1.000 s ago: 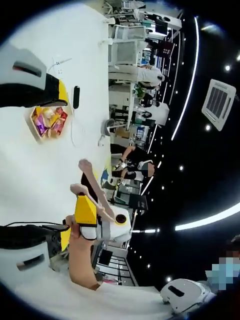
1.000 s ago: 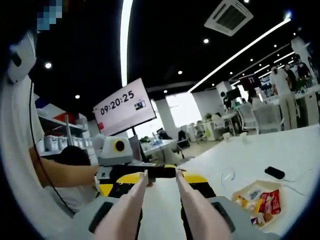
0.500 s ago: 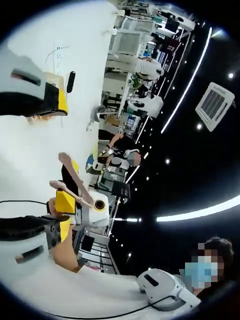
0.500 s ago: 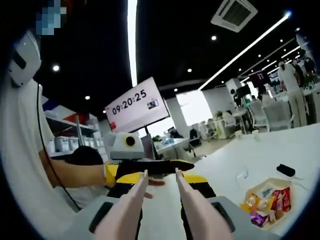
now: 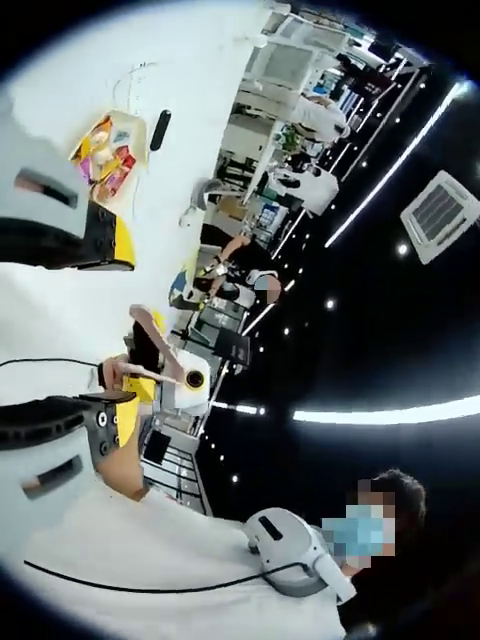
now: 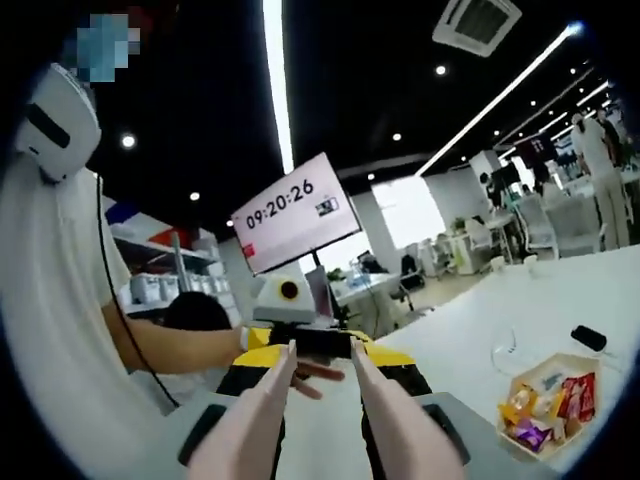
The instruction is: Place the target food into the container with the food tongs after gripping and lifting it, then release it inside without dropping or visibly crushing the food.
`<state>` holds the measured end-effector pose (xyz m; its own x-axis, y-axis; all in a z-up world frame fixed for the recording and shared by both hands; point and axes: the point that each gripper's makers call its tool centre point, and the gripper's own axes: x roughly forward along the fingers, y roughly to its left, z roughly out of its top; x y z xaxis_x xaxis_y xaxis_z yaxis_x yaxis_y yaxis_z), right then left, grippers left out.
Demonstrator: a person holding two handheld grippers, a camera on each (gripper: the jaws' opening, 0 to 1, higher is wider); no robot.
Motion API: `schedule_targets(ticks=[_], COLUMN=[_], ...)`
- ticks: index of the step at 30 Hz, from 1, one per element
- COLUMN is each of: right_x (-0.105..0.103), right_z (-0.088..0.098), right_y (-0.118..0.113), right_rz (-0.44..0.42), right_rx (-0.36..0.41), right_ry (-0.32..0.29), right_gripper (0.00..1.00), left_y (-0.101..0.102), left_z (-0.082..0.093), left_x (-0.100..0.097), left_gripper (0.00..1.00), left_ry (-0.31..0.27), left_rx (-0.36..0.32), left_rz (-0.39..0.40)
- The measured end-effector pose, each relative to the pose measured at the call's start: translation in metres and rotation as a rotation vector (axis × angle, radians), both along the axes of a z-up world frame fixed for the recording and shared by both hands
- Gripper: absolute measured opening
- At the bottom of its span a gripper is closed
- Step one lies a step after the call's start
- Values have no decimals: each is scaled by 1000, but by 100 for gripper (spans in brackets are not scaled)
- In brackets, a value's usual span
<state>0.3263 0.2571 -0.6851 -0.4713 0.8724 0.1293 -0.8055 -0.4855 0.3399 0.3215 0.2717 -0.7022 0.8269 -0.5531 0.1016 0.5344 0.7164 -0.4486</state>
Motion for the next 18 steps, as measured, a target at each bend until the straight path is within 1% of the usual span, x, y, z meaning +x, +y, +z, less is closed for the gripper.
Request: schedule_targets(ticks=[1,3,4,6,8,9,10,12,13,16,18], right_x=[-2,-4,-5,-3,-2,-1,0,-2,-4,-8,-10], right_z=[0,0,0,3,5,6,6,5,6,9,9], right_y=[1,3,3,4,2,1,1,-1,-2,-7,-8], right_rz=[17,37,44,41,50,59,60,74,82,110,126], right_rx=[-5,-13,-14,0,14,18,16,8,10,19,19], right_ry=[-1,-11,-14,-6,9,26,36,35,30,43,47], right_gripper=[28,28,28,28,27,28,28,28,28,28,28], left_y=[-1,-1,-2,-2,-5,-7,-6,-11,-12,-13,-16], left_z=[0,2,5,9,12,15,15,16,15,15,14], left_x=[0,1,0,-1,-1,-5,-4,-5,-5,-4,-3], left_gripper=[48,45,43,38,28,27,25,25,27,37,39], left_ry=[-16,-18,-26,-43,-50,-62,-58,-61,-57,-56,-50], left_rx=[25,23,13,15,16,14,16,39,37,30,21], left_rz=[8,8,-5,-12,-22,-44,-34,-42,-46,-35,-38])
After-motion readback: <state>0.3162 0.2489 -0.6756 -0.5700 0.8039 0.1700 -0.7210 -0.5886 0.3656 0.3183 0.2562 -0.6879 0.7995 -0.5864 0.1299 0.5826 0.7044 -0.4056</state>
